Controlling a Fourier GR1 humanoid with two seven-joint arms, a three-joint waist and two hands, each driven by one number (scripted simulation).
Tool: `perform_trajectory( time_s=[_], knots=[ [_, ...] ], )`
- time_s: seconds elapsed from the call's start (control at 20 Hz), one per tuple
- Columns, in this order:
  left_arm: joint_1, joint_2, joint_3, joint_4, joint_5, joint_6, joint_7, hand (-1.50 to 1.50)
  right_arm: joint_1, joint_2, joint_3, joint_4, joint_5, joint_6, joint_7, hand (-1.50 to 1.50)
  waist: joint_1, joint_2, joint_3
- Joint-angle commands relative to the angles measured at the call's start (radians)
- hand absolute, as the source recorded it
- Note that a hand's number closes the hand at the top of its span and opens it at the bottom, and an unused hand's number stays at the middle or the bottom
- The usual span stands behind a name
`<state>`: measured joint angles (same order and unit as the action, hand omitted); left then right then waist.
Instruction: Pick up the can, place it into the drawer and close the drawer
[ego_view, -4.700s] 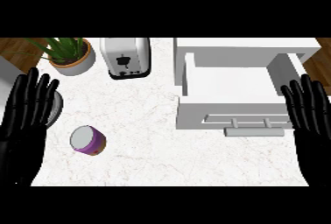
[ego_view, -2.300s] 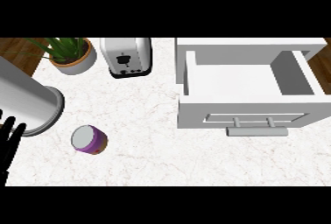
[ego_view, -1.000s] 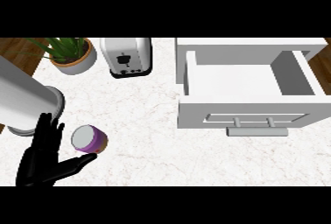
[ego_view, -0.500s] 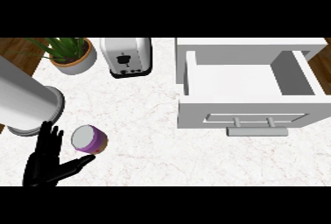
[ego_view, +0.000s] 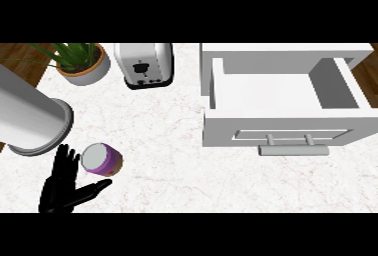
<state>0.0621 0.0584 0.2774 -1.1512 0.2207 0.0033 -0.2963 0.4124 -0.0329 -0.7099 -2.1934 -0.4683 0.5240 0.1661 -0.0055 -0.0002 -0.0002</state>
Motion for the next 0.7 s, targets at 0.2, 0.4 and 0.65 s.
perform_trajectory(
  time_s=[0.2, 0.4, 0.65],
  knots=[
    [-0.111, 0.014, 0.025, 0.235, 0.036, -0.048, -0.094, -1.5, 0.047, 0.031, -0.009, -0.005, 0.004, 0.052, -0.041, -1.5, -0.003, 0.0, 0.0],
    [-0.118, -0.002, 0.0, 0.189, 0.041, -0.025, -0.073, -1.5, 0.022, 0.031, 0.036, -0.006, 0.023, -0.001, -0.022, -1.5, 0.0, -0.001, 0.0],
    [-0.221, 0.004, 0.045, 0.337, 0.09, -0.037, -0.13, -1.5, -0.046, -0.019, -0.043, 0.04, -0.008, 0.034, 0.035, -1.5, 0.0, 0.0, 0.0]
  ],
)
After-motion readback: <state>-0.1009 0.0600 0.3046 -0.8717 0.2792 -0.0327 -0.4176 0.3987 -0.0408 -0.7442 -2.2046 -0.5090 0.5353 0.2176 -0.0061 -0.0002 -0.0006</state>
